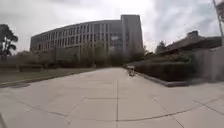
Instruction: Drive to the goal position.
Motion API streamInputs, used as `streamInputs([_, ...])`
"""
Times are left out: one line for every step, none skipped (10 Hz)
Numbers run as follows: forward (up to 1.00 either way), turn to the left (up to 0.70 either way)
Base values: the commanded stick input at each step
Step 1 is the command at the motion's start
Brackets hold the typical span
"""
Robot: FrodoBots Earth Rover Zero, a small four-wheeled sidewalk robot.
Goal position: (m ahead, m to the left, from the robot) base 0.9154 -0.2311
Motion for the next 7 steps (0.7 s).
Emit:
streamInputs([0.70,0.00])
streamInputs([0.70,0.00])
streamInputs([0.70,0.00])
streamInputs([0.70,0.00])
streamInputs([0.70,0.00])
streamInputs([0.70,0.00])
streamInputs([0.70,0.00])
